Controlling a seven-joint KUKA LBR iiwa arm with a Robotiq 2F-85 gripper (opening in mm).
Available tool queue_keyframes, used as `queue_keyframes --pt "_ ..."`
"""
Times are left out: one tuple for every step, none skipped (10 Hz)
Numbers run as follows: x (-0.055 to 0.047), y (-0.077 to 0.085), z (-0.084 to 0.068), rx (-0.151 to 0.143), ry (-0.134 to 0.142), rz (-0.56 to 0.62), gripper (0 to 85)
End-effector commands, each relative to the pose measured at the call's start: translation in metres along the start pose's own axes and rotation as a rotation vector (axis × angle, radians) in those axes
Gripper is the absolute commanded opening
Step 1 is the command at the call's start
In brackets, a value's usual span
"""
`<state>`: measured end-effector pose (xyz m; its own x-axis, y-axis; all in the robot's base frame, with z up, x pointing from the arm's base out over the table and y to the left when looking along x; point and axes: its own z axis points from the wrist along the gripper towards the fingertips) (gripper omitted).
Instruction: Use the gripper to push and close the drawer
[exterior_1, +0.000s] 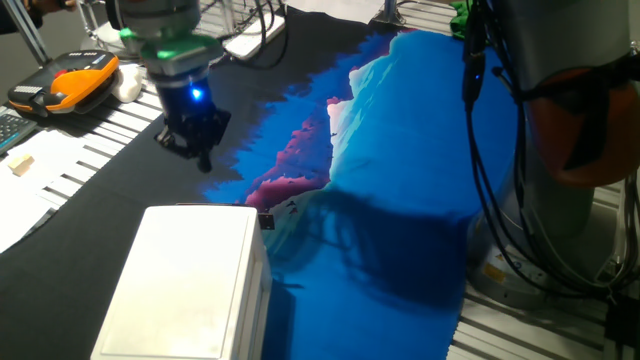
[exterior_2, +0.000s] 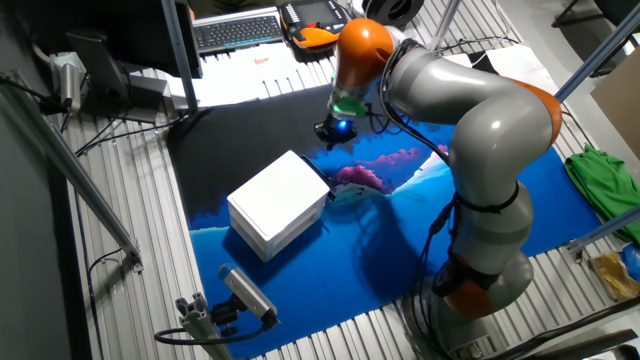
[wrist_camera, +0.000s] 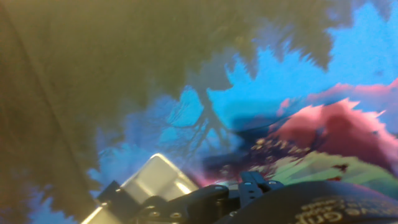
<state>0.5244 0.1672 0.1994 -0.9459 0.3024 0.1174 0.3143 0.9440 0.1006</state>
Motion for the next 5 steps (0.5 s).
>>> queue_keyframes --pt "-0.003 -0.007 -0.005 0.001 -0.001 -0.010 0.0" --pt "-0.006 -0.014 -0.010 0.012 -0.011 -0.017 0.0" --pt "-0.007 -0.019 -0.013 0.024 -0.019 -0.025 0.0" --pt "-0.008 -0.025 -0.015 0.023 -0.019 -0.034 0.0" --pt "-0.008 -0.030 -0.016 0.024 -0.022 -0.045 0.0"
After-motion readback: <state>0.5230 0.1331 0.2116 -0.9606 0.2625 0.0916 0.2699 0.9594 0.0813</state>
